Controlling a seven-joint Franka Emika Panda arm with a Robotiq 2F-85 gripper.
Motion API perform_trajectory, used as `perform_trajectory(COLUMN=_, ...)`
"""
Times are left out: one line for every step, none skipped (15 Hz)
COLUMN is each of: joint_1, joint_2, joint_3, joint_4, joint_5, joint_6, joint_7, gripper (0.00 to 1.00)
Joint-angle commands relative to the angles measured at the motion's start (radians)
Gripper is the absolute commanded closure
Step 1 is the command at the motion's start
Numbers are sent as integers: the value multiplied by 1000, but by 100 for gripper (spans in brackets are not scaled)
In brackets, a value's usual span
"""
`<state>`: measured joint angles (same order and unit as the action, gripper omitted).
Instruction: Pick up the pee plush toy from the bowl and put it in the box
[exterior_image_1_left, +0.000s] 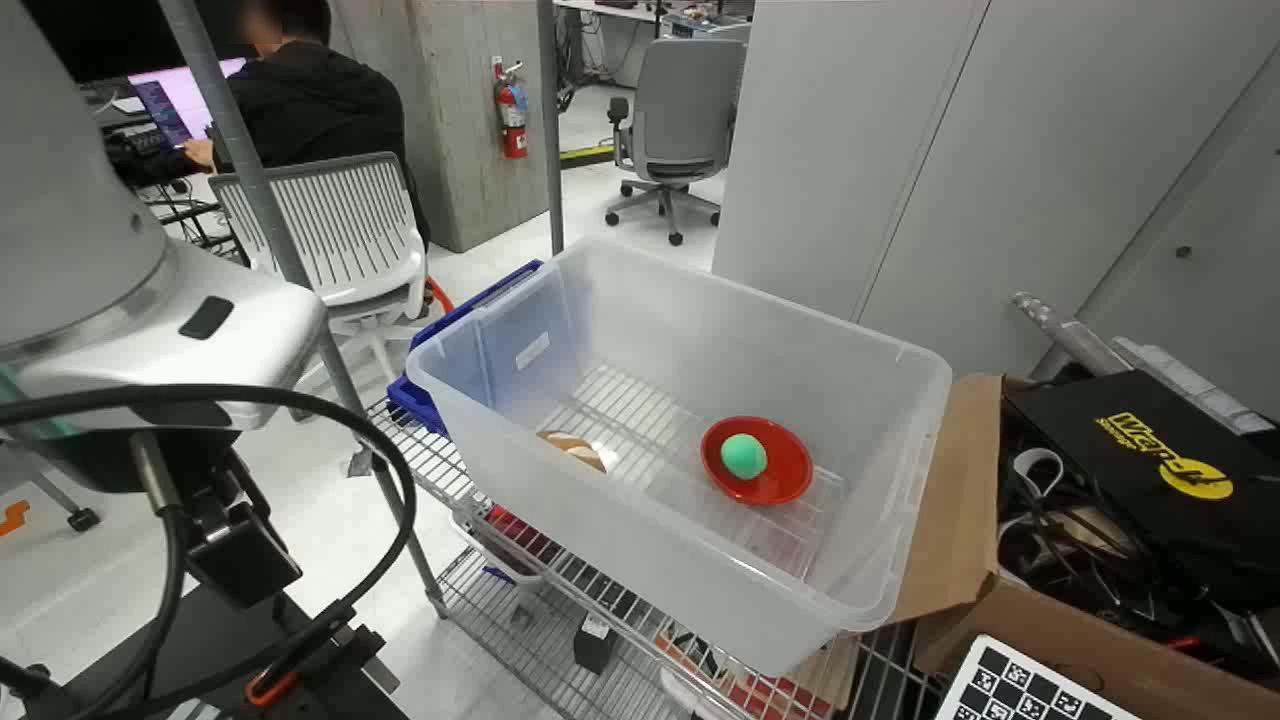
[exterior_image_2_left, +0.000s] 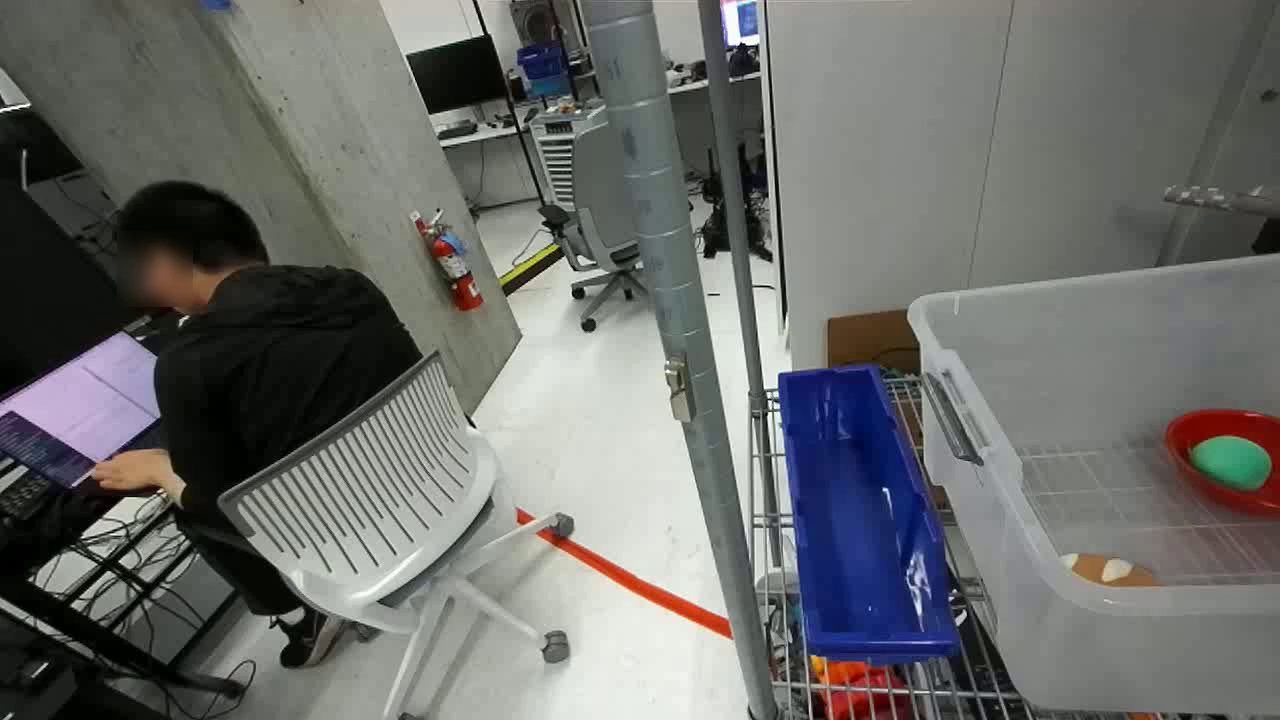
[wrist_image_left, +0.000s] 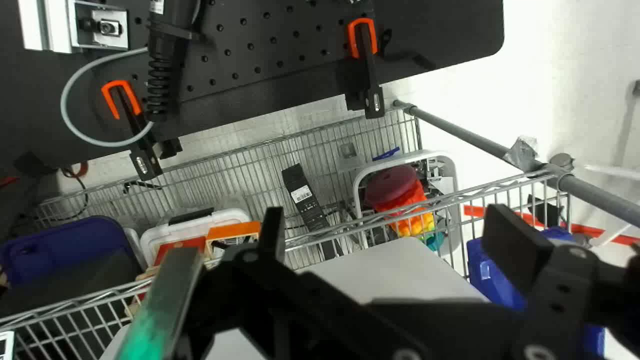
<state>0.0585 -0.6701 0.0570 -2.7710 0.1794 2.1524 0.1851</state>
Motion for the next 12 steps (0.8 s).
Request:
perform_trajectory(joint_1=-5, joint_2=0, joint_3=5, joint_4=2, joint_5=3, joint_6=-3, joint_7=-3, gripper=0)
perform_trajectory(joint_1=-5, joint_2=0, joint_3=5, joint_4=2, joint_5=3, joint_6=-3, joint_7=-3, gripper=0)
perform_trajectory(joint_1=-5, joint_2=0, joint_3=5, joint_4=2, joint_5=3, joint_6=-3, joint_7=-3, gripper=0)
perform_trajectory(joint_1=-5, joint_2=0, joint_3=5, joint_4=2, joint_5=3, joint_6=-3, joint_7=-3, gripper=0)
perform_trajectory(joint_1=-5, joint_2=0, joint_3=5, joint_4=2, joint_5=3, joint_6=-3, joint_7=-3, gripper=0)
perform_trajectory(joint_1=-5, joint_2=0, joint_3=5, joint_4=2, joint_5=3, joint_6=-3, joint_7=-3, gripper=0)
perform_trajectory(joint_1=-5, joint_2=0, joint_3=5, joint_4=2, joint_5=3, joint_6=-3, joint_7=-3, gripper=0)
perform_trajectory(joint_1=-5, joint_2=0, joint_3=5, joint_4=2, joint_5=3, joint_6=-3, joint_7=-3, gripper=0)
perform_trajectory(joint_1=-5, joint_2=0, joint_3=5, joint_4=2, joint_5=3, joint_6=-3, joint_7=-3, gripper=0)
perform_trajectory(joint_1=-5, joint_2=0, joint_3=5, joint_4=2, joint_5=3, joint_6=-3, joint_7=-3, gripper=0)
perform_trajectory(joint_1=-5, joint_2=0, joint_3=5, joint_4=2, joint_5=3, joint_6=-3, joint_7=-3, gripper=0)
perform_trajectory(joint_1=-6, joint_2=19, joint_3=5, joint_4=18, joint_5=14, joint_6=3, joint_7=11, gripper=0)
